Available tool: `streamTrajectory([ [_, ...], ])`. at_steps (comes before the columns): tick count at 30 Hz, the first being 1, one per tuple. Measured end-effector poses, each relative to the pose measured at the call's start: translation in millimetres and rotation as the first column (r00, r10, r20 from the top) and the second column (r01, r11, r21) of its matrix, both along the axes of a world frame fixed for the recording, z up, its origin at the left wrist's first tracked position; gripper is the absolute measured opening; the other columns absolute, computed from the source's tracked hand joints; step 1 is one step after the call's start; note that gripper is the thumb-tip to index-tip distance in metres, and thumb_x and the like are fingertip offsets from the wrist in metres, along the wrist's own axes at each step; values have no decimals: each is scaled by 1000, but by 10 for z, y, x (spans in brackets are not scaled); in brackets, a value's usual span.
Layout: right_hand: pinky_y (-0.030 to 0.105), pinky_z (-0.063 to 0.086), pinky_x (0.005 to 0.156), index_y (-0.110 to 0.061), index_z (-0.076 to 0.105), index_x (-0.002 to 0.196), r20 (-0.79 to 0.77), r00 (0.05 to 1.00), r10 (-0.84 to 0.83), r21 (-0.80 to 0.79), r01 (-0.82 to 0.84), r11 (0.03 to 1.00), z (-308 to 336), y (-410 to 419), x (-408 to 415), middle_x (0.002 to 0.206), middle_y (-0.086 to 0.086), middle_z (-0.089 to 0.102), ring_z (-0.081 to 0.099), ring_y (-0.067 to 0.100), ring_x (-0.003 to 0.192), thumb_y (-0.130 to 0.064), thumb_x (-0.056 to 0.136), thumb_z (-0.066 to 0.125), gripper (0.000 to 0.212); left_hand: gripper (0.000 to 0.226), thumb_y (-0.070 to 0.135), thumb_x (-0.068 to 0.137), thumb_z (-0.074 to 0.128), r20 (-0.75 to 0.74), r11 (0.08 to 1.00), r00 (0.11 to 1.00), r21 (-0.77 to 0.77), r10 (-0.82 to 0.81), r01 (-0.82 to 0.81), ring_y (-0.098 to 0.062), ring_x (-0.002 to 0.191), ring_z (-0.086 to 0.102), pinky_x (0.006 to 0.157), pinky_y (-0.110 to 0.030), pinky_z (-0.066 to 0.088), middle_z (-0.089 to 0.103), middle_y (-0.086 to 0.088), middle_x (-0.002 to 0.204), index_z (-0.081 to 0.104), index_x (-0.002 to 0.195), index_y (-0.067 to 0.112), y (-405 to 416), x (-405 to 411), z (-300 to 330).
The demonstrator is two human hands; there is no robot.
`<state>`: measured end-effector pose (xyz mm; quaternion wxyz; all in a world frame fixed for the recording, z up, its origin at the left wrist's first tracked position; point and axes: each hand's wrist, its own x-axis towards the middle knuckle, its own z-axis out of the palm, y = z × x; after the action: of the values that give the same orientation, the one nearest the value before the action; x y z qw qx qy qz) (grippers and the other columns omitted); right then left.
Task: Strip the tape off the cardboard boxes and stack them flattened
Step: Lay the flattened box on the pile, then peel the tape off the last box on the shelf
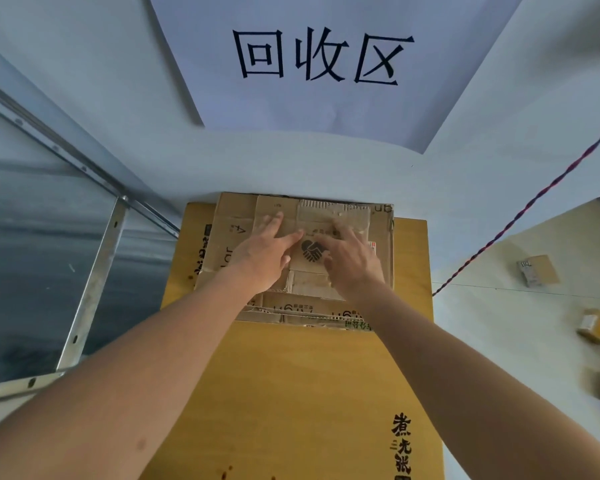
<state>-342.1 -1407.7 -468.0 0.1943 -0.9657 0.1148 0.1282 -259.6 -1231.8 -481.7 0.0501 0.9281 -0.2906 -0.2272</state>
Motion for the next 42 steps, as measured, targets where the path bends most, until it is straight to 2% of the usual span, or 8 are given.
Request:
streamTrajectory([
  [7,57,30,121,-39,46,151,-217,976,22,-15,-26,1000,11,32,205,171,9,15,16,37,156,-19,99,67,60,72,26,105,56,-148,998,989,51,-13,21,-26,158,-10,124,-49,14,-16,-1,171,15,161,47,-24,141,28],
  [13,65,31,118,-33,46,151,-288,958,-6,-43,-7,999,44,149,240,172,9,6,8,40,157,-7,99,64,61,73,17,103,59,-130,997,991,71,12,-2,-30,159,-5,122,-50,31,-9,-6,173,22,161,43,-93,42,70],
  [17,62,28,121,-34,37,157,-338,941,36,-15,-43,999,88,92,270,173,10,2,6,40,157,-22,100,65,65,72,32,102,62,-181,994,983,95,-31,49,-30,159,-2,122,-52,30,-7,-5,173,22,160,47,-74,167,157],
  [22,67,20,122,-30,40,154,-330,944,-8,-69,-16,997,34,214,244,172,12,1,3,42,157,-31,98,68,63,74,45,101,59,-58,982,994,159,-90,98,-28,159,1,111,-51,48,-6,-2,173,15,160,51,-36,106,116],
  [29,61,15,126,-38,37,156,-288,955,-75,-36,68,997,-44,237,173,173,3,-1,1,34,159,-32,95,72,70,75,53,99,56,-30,981,991,139,-132,135,-29,159,2,116,-55,39,-8,-2,173,10,159,53,48,114,8],
  [33,55,25,125,-37,39,155,-258,960,-107,-29,103,994,156,279,153,172,2,9,12,31,158,-40,90,76,74,75,50,101,57,-67,979,986,126,-152,159,-33,159,4,122,-55,29,-5,-7,173,13,161,47,45,146,168],
  [38,45,48,108,-35,50,145,-61,984,-165,-12,165,986,458,401,-31,155,-6,42,46,22,139,-47,90,72,61,63,33,101,59,-22,974,975,46,-221,222,-40,142,39,115,-55,42,28,-19,160,34,158,25,30,98,510],
  [42,44,48,102,-38,54,138,5,980,-199,-17,199,980,821,436,-245,147,-9,51,56,22,128,-50,97,58,44,54,32,101,56,65,960,958,17,-279,279,-32,142,41,121,-54,29,43,-13,152,44,152,20,141,-4,875],
])
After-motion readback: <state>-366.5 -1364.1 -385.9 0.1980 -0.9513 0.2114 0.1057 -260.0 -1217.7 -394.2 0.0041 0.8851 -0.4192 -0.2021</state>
